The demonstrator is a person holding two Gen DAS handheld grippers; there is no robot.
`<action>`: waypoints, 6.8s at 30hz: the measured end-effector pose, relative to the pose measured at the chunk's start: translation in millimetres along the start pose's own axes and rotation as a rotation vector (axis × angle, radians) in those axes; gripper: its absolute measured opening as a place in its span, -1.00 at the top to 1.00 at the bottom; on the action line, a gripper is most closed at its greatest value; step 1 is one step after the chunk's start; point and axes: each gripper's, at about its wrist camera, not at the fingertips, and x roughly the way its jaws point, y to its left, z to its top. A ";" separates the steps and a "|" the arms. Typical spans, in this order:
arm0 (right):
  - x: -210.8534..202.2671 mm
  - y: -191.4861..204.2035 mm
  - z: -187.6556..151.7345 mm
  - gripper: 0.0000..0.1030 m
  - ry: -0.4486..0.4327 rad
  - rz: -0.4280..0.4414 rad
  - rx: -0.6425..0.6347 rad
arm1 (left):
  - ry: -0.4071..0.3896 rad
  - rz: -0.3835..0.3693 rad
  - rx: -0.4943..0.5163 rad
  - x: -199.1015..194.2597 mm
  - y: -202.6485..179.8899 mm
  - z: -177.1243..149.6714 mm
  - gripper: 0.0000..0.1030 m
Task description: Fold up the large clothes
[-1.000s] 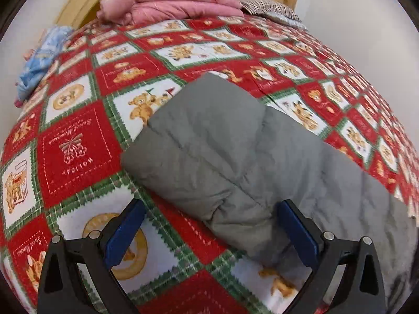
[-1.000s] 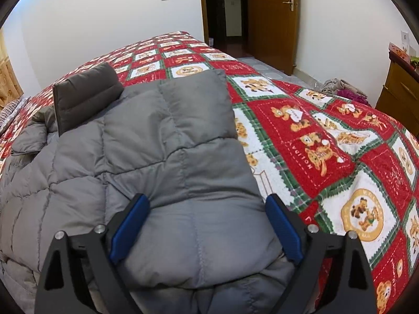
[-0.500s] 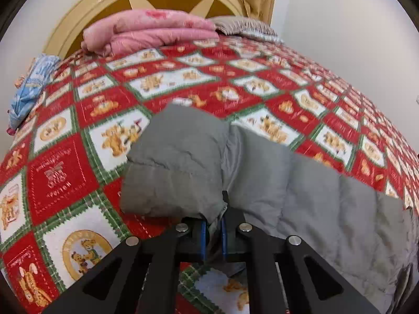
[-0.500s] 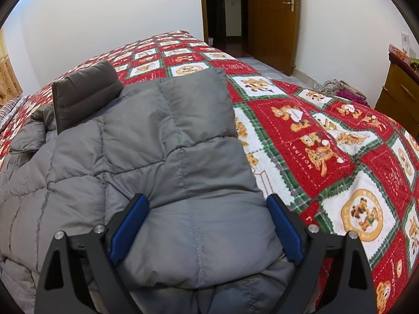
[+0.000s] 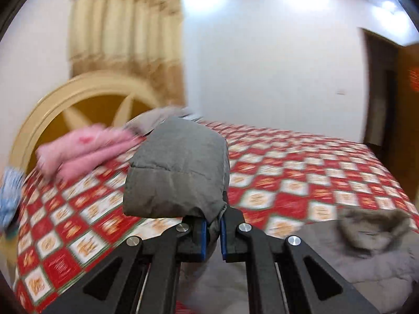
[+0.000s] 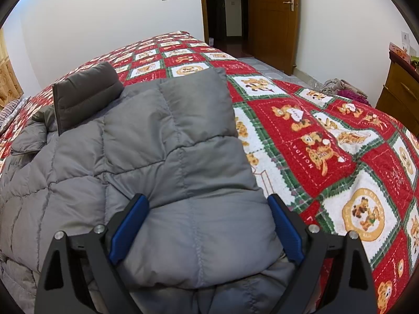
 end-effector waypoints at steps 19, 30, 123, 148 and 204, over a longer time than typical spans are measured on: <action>0.9 -4.4 -0.6 -0.84 -0.006 0.028 0.022 | 0.056 -0.385 0.502 -62.5 -267.8 -108.8 0.86; 1.7 -5.2 -1.1 -0.86 -0.006 0.033 0.023 | 0.226 -0.375 0.739 -48.5 -304.4 -183.4 0.52; 0.2 107.3 131.7 -0.93 -0.020 0.282 0.007 | 0.486 -0.198 -0.097 106.2 -95.7 -131.5 -0.90; 63.8 49.8 73.6 0.44 0.011 0.390 0.078 | 0.606 -0.410 -0.028 151.1 -182.4 -58.8 -0.92; 66.5 102.0 72.9 0.34 0.028 0.324 -0.209 | 0.488 -0.477 -0.129 112.7 -143.1 -43.8 0.04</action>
